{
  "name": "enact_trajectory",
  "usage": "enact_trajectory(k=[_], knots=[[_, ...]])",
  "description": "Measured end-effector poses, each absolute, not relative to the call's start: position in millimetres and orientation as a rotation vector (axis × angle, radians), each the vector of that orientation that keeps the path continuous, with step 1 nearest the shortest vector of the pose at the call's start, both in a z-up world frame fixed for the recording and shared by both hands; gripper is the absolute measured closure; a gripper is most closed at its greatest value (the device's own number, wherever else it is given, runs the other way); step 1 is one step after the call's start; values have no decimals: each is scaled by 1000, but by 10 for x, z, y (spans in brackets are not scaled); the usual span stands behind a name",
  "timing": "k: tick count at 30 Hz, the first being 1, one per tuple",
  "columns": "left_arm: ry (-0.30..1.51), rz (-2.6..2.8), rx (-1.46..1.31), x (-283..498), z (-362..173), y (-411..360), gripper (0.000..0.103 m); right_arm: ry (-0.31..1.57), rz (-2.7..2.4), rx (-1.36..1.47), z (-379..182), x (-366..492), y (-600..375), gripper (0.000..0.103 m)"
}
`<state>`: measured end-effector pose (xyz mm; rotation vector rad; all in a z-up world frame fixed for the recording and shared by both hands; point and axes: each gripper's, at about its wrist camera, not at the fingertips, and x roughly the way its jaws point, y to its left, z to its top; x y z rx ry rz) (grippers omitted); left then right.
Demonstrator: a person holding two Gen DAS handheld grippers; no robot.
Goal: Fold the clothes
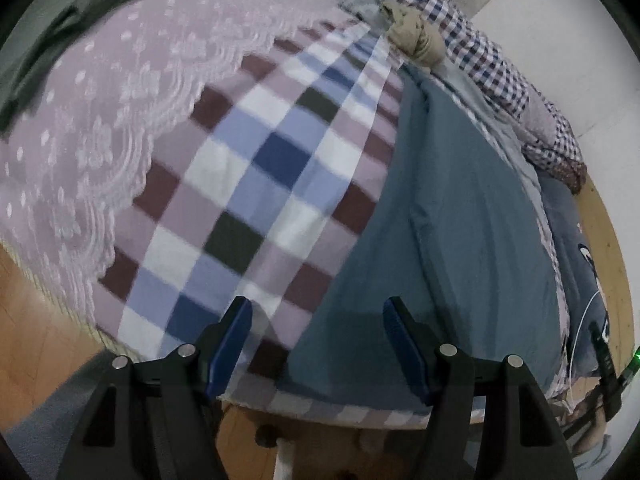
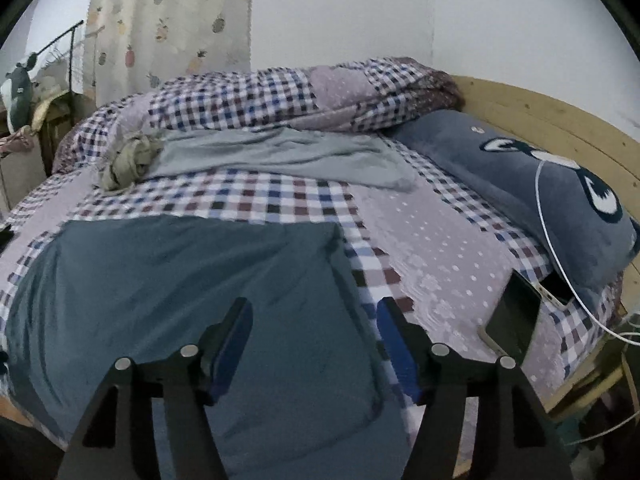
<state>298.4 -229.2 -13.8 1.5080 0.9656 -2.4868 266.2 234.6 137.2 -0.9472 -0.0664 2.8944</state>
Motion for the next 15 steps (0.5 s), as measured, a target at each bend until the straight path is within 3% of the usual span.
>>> enact_trajectory(k=[4,15], knots=[[1032,-2464,1533,3042,-217,-2274,31,-71,2945,-936,1404,2646,2194,33],[1479,-2334,1392,3371,-480,-2395,31,-131,3080,-954,1389,2633,1719,33]])
